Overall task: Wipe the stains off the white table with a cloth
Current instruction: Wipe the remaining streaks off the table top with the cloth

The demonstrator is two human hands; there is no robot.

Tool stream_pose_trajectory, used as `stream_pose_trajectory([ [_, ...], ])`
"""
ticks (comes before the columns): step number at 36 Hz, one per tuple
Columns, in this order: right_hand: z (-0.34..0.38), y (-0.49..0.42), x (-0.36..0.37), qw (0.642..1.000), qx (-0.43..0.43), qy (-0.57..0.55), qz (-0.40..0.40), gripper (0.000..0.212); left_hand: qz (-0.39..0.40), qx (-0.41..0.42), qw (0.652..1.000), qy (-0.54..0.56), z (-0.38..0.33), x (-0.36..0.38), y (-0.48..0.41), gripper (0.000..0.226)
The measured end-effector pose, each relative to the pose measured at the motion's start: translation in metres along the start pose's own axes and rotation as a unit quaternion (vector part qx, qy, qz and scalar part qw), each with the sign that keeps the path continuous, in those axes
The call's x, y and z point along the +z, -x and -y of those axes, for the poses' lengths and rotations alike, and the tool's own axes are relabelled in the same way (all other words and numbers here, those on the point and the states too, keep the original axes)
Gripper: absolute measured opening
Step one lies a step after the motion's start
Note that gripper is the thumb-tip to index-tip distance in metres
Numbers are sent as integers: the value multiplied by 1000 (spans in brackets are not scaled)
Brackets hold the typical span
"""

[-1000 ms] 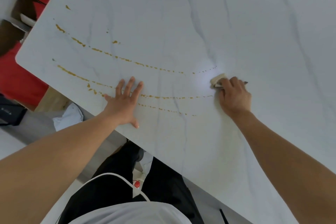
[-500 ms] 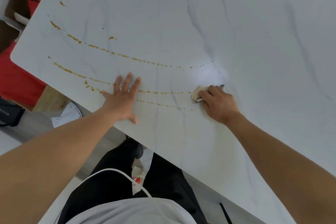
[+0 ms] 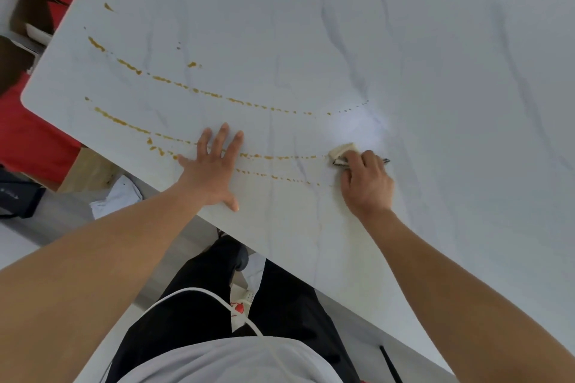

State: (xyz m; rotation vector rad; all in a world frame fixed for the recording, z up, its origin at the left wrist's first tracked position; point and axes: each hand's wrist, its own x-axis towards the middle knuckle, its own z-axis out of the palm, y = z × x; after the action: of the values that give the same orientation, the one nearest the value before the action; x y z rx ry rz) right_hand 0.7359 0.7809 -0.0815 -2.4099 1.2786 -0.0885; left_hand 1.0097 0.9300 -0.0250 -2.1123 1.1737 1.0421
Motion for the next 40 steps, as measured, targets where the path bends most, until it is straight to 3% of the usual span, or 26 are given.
stream_pose_trajectory([
  [3,1,12,5,986,-157,21,57,23,2,1,1000,0,0,-1,1,165],
  [5,-3,9,4,977,-198,22,76,26,2,3,1000,1,0,-1,1,165],
  [10,5,2,0,999,9,-34,-10,29,2,6,1000,6,1,-1,1,166],
  [11,9,4,1,999,20,-31,-20,28,3,6,1000,5,1,-1,1,166],
  [17,10,23,13,976,-211,11,60,22,1,9,1000,0,1,0,-2,165],
  [19,8,16,8,983,-176,8,55,24,-4,14,1000,1,3,1,-2,166],
  [22,8,7,1,1000,-6,-22,3,28,-8,18,1000,5,4,2,-2,167],
  [24,13,12,1,999,35,-26,-19,27,-9,17,1000,3,4,2,-2,167],
  [27,18,35,12,993,-113,13,20,21,-7,16,1000,0,4,2,-3,167],
  [30,13,48,17,960,-262,33,89,20,-5,15,1000,4,4,3,-4,167],
  [32,13,44,14,971,-224,32,80,23,-4,15,1000,6,5,5,-3,167],
  [35,17,39,9,1000,-14,1,16,26,-2,19,1000,11,6,6,-4,167],
  [36,21,42,9,1000,20,-5,1,25,-1,18,1000,12,6,6,-4,167],
  [38,29,56,16,1000,-21,10,1,23,2,14,1000,12,5,5,-5,167],
  [40,30,78,26,988,-149,29,40,20,1,14,1000,11,5,6,-5,168],
])
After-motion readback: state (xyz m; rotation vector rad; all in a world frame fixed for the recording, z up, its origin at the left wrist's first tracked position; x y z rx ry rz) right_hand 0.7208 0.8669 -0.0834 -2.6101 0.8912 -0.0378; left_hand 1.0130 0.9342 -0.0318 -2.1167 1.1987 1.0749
